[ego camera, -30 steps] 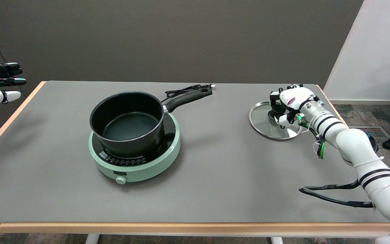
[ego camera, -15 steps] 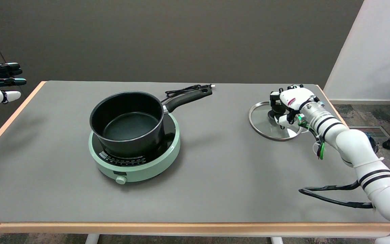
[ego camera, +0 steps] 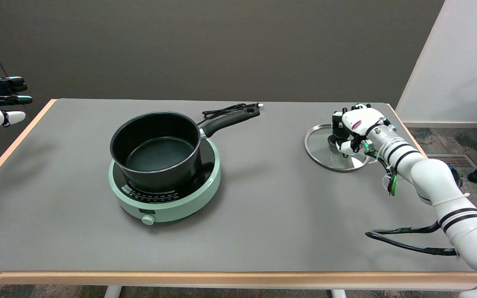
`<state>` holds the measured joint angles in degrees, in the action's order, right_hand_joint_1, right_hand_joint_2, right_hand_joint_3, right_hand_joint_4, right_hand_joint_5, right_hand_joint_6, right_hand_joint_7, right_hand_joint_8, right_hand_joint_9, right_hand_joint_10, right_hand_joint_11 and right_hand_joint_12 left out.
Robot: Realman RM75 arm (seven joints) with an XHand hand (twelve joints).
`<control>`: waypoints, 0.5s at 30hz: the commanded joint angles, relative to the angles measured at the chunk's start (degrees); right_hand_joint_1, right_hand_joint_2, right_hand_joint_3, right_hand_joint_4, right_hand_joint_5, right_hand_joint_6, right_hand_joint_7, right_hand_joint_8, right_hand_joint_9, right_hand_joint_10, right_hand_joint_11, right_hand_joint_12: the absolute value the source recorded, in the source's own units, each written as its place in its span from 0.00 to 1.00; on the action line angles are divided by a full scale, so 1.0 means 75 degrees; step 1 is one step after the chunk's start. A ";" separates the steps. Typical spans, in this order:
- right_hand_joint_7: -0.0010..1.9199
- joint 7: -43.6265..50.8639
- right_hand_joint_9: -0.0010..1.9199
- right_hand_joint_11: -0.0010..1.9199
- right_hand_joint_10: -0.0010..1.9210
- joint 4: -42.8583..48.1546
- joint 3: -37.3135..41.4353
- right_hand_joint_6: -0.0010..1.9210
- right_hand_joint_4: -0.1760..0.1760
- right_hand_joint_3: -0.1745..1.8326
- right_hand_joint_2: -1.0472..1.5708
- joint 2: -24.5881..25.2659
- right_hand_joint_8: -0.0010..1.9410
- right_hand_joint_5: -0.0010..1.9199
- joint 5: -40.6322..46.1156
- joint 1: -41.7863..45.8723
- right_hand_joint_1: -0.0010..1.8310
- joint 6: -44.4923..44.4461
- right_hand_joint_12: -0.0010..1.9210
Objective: Pick up the pot lid.
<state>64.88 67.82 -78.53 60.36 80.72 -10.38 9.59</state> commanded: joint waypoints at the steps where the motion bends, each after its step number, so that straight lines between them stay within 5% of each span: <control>1: 0.44 -0.0007 0.41 0.09 0.75 -0.0008 0.0011 0.81 0.43 0.15 0.86 0.0021 0.64 0.32 0.0012 0.0046 0.63 0.0025 1.00; 15: 0.46 0.0003 0.43 0.09 0.68 -0.0167 0.0011 0.79 0.40 0.14 0.85 -0.0031 0.59 0.34 0.0012 -0.0060 0.64 0.0078 1.00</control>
<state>64.88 67.54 -78.45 60.41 80.78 -10.33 9.79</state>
